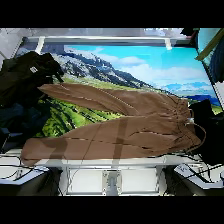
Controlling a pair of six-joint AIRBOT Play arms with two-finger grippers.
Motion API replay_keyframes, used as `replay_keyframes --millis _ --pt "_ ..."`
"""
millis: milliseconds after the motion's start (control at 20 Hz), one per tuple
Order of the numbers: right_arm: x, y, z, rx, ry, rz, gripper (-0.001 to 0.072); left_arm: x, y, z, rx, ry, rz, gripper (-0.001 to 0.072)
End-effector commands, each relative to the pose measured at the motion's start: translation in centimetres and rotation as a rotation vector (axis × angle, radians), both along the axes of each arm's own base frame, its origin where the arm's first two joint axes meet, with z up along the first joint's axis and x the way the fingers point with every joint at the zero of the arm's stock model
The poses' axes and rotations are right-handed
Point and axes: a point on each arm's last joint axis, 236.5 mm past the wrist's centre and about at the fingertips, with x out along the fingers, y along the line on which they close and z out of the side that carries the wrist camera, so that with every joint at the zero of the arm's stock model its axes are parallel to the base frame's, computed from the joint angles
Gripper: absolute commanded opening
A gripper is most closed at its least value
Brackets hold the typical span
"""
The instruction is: Fold the clothes and pants, and hang the long-sleeved shirts on hangers.
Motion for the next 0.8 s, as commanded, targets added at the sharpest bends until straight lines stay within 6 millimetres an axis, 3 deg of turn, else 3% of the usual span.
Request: replay_keyframes --millis 0,150,200,300,350,750 --pt "-0.5 0.9 0.1 0.031 0.018 0.022 0.0365 -2.6 -0.4 -1.5 -0.056 0.046 -0.087 0.0296" --pt "-1.2 2.0 0.3 0.070 0.041 0.045 0.0365 -2.9 1.4 -2.4 0.026 0.073 -0.070 0.0284" --pt "-1.2 2.0 0.4 0.069 0.041 0.035 0.0365 -3.1 1.9 -2.6 0.045 0.086 -0.055 0.0314" --pt "-1.0 1.8 0.7 0.055 0.032 0.019 0.0364 -3.2 3.1 -3.2 0.083 0.108 -0.012 0.0449" --pt "-1.0 1.8 0.8 0.049 0.028 0.018 0.0365 -3.1 3.4 -3.5 0.086 0.108 -0.006 0.0453" --pt "-1.2 2.1 1.7 0.027 0.016 0.001 0.0365 -1.1 1.2 -7.2 -0.018 0.119 -0.147 0.0412"
